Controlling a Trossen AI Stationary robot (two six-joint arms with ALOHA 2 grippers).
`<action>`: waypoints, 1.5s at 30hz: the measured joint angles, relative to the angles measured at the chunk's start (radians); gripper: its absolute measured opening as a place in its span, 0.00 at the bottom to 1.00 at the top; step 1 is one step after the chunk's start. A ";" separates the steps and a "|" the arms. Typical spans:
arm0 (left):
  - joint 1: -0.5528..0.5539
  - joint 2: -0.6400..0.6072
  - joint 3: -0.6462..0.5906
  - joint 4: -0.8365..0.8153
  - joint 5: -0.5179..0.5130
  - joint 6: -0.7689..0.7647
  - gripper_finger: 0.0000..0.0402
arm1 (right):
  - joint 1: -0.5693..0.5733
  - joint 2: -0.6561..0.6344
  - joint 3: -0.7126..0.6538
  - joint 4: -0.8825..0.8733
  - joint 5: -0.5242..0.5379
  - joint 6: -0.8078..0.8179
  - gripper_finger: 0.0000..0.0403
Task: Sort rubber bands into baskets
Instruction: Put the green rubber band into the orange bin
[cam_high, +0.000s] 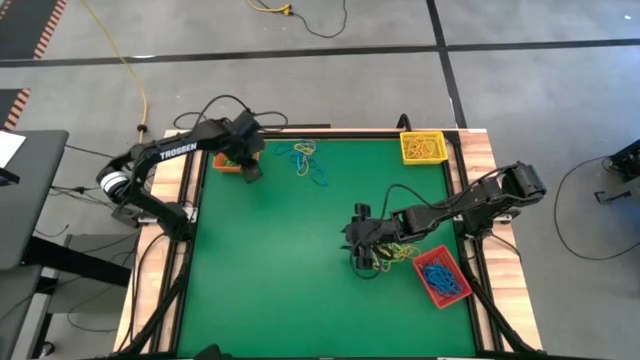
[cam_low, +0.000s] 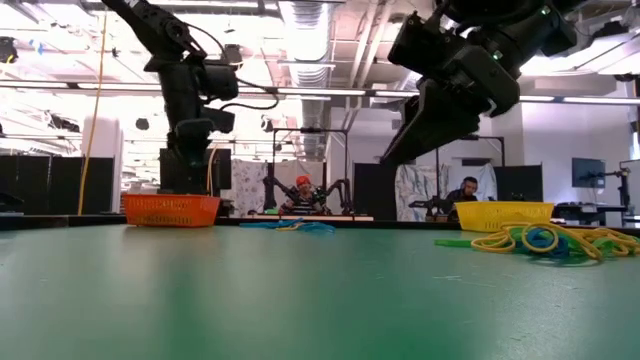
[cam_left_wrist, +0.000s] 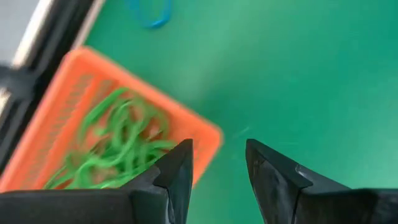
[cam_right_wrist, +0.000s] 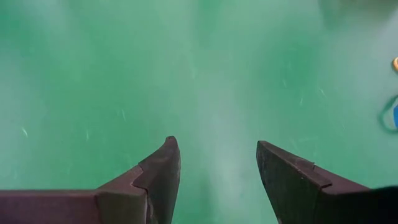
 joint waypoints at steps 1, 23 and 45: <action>-0.020 0.000 0.000 0.003 0.008 -0.003 0.34 | 0.000 0.000 0.000 -0.014 0.000 0.001 0.59; -0.605 0.000 0.000 0.304 0.018 -0.114 0.34 | -0.028 0.000 0.000 -0.371 0.001 0.177 0.59; -0.888 -0.001 -0.153 0.729 -0.105 -0.150 0.34 | -0.067 0.097 0.000 -0.366 -0.076 0.239 0.59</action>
